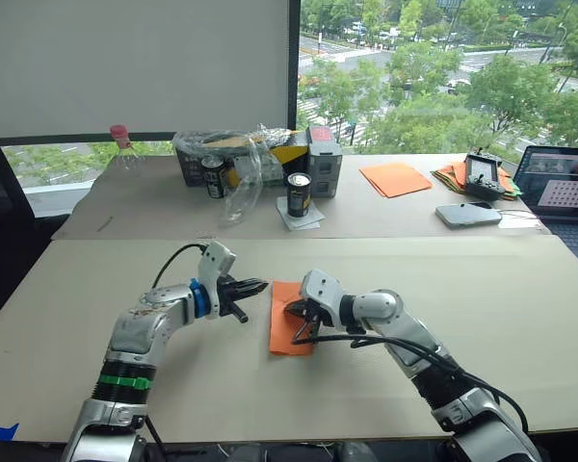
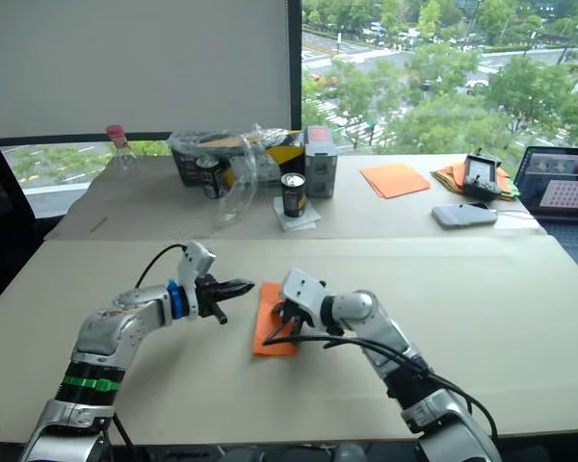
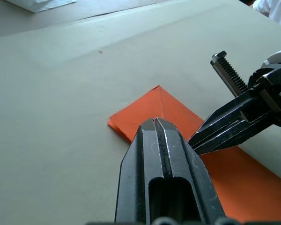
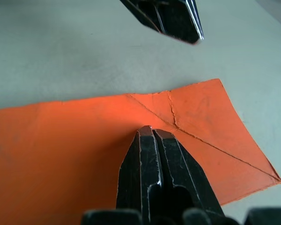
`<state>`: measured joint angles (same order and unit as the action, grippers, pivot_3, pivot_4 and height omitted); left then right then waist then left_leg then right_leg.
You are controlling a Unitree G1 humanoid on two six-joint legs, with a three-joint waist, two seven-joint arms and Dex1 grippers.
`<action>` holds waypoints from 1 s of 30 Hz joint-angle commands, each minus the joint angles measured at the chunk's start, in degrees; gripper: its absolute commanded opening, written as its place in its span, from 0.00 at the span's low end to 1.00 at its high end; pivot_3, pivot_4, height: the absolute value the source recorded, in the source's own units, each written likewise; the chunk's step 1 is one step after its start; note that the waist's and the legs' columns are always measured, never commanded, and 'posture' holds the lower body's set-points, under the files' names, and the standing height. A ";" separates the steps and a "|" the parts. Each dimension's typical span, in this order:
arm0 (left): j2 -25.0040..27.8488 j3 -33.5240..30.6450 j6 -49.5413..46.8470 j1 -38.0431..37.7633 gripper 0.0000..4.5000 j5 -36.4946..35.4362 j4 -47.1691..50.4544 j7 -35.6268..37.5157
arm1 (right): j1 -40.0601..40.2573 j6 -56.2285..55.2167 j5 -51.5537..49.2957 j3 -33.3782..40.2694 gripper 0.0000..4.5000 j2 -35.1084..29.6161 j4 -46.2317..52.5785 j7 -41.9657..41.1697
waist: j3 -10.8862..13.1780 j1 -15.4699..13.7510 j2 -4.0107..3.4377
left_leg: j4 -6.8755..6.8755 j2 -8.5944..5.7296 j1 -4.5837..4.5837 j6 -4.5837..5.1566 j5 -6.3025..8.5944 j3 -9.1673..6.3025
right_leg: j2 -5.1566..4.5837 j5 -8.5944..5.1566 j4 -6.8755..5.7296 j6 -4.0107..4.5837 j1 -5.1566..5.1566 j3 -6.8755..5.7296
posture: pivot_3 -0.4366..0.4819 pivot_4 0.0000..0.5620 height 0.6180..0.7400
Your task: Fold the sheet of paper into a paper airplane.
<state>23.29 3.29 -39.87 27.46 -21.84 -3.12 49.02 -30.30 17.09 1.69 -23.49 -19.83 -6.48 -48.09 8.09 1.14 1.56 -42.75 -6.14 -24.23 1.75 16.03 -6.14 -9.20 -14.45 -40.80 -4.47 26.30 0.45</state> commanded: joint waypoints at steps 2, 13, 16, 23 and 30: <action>0.15 4.45 1.59 1.97 0.00 1.77 0.38 1.63 | 2.73 4.73 2.15 -1.93 0.01 -1.40 1.32 -0.22 | 0.00 -0.10 0.00 | 0.00 0.00 -0.01 0.00 0.00 0.00 | 0.00 0.00 0.00 0.00 0.01 -0.01 | 0.48 0.27 0.43; 4.69 13.61 11.80 0.51 0.00 11.08 -5.14 5.54 | 4.62 3.73 -2.74 6.63 0.01 -3.02 2.01 1.27 | -0.01 -0.81 -0.02 | -0.05 -0.05 0.02 0.05 0.02 -0.01 | -0.04 0.00 0.07 0.00 -0.07 -0.01 | 0.48 0.27 0.43; 3.70 13.53 12.14 0.30 0.00 11.17 -5.42 5.30 | 3.30 2.92 -3.00 7.66 0.01 -2.53 0.38 1.96 | -0.01 -0.78 -0.02 | -0.04 -0.04 0.03 0.05 0.02 -0.01 | -0.03 -0.01 0.06 -0.01 -0.09 -0.01 | 0.48 0.27 0.43; 2.30 13.34 11.45 -0.78 0.00 11.55 -3.98 4.47 | -1.05 0.58 -3.40 9.18 0.01 0.44 -8.53 3.91 | -0.01 -0.51 -0.02 | -0.03 -0.03 0.03 0.05 0.02 -0.01 | -0.02 -0.01 0.06 0.00 -0.09 -0.01 | 0.48 0.27 0.43; 2.42 12.97 10.83 -1.79 0.00 11.60 -2.70 3.71 | -7.28 -3.57 -1.17 9.45 0.01 2.40 -20.58 6.01 | -0.01 -0.31 -0.02 | -0.02 -0.02 0.04 0.04 0.01 -0.01 | 0.00 0.00 0.03 0.00 -0.07 -0.01 | 0.48 0.27 0.43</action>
<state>25.45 15.02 -27.75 26.84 -11.25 -5.55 52.71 -37.37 14.28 -0.97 -14.43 -17.21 -23.95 -43.08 8.07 0.82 1.54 -42.77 -6.16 -24.19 1.79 16.05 -6.15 -9.20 -14.45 -40.77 -4.47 26.24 0.44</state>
